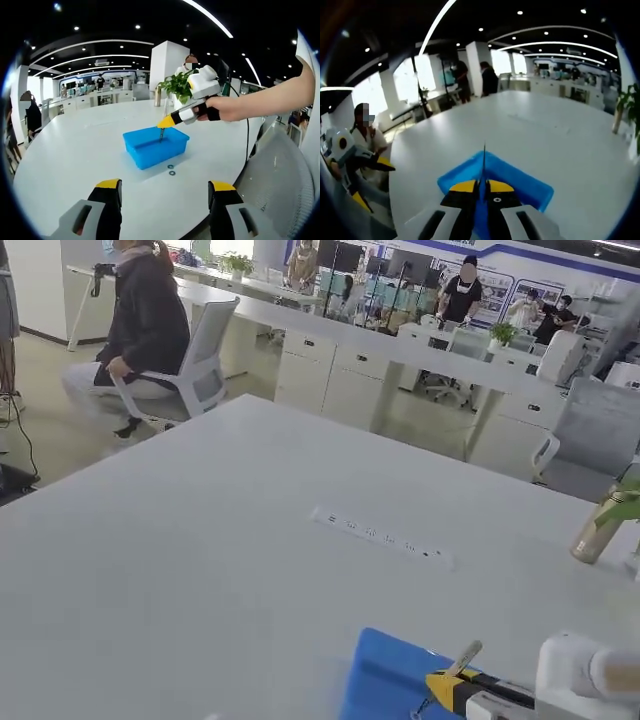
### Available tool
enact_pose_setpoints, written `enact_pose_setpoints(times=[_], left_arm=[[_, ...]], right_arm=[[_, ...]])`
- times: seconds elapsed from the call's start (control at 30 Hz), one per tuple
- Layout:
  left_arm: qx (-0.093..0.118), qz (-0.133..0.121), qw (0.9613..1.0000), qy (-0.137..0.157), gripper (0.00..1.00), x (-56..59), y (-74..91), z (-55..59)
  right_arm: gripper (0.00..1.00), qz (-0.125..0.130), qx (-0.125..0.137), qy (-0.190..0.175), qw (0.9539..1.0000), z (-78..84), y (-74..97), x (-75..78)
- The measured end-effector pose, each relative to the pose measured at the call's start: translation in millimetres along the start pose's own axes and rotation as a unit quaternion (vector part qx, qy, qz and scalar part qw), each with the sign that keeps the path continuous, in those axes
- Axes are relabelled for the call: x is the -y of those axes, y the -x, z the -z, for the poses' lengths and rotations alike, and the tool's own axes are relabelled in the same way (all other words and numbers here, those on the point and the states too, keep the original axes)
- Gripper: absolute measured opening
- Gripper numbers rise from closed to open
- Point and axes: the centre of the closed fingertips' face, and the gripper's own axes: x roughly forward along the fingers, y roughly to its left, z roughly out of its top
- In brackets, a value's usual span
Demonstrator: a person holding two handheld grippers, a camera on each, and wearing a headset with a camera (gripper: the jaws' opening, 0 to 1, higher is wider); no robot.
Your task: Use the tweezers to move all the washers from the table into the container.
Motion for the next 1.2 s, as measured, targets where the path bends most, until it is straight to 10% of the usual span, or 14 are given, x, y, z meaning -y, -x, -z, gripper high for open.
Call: enact_pose_setpoints(times=[0.4,0.77,1.2], left_arm=[[-0.002,0.003,1.0,-0.001,0.7,1.3,-0.2,0.8],[-0.005,0.003,1.0,-0.001,0.7,1.6,-0.1,1.4],[-0.005,0.005,1.0,0.0,0.7,2.1,-0.9,1.5]], right_arm=[[0.04,-0.028,0.05,-0.022,0.9981,-8.7,31.1,-27.0],[0.04,-0.017,0.002,-0.044,0.9989,41.2,10.3,-28.8],[0.04,0.002,-0.031,-0.013,0.9994,55.6,-3.8,-37.1]])
